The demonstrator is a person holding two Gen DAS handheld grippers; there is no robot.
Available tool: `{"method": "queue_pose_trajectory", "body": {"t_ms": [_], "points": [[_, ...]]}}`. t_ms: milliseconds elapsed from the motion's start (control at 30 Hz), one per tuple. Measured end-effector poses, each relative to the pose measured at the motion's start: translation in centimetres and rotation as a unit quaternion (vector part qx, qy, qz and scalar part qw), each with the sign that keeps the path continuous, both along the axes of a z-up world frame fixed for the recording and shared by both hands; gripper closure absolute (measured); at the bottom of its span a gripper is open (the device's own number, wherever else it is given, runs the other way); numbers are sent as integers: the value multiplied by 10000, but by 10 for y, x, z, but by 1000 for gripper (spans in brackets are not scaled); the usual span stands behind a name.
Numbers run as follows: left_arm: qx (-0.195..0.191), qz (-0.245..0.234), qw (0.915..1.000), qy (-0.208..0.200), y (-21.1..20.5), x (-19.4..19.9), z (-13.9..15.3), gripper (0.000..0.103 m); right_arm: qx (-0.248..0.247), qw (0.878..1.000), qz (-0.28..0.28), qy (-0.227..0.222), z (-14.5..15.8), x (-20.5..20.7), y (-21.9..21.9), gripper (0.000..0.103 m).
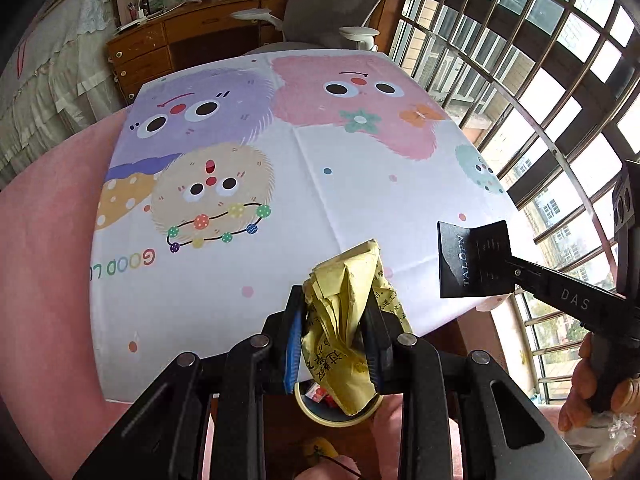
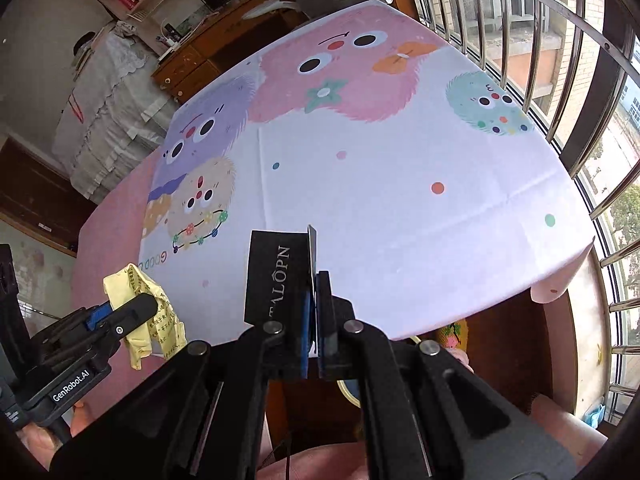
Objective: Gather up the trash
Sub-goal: 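Carry the yellow wrapper and black box over the bin and open both tools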
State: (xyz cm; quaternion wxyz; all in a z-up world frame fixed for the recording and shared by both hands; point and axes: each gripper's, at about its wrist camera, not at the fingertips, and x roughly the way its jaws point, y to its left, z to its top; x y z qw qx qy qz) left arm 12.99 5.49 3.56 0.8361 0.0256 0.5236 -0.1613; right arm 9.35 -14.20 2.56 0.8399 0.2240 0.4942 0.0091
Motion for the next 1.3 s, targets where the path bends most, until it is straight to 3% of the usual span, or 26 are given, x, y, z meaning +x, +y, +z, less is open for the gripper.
{"method": "queue_pose_trajectory", "body": {"t_ms": [233,500,700,867,1100,1300], "points": [[120,-400,9988,272,8,-78,-19,77,-121,9994,7,324,-12,-93,42,102],[368,-610,9960,531,-11,-140,-59,77,-164,9960,92,876,-55,-136,39,102],[513,-436,9937,899,-21,-166,-120,77,-293,9911,225,1278,-118,-151,36,102],[621,-154,9913,1146,-22,-176,-187,77,-324,9841,312,1719,-198,-154,32,102],[508,109,9875,1490,-20,-167,-285,77,-480,9736,416,2193,-303,-159,34,102],[438,148,9854,1637,-22,-155,-347,77,-468,9719,242,2296,-357,-142,31,102]]}}
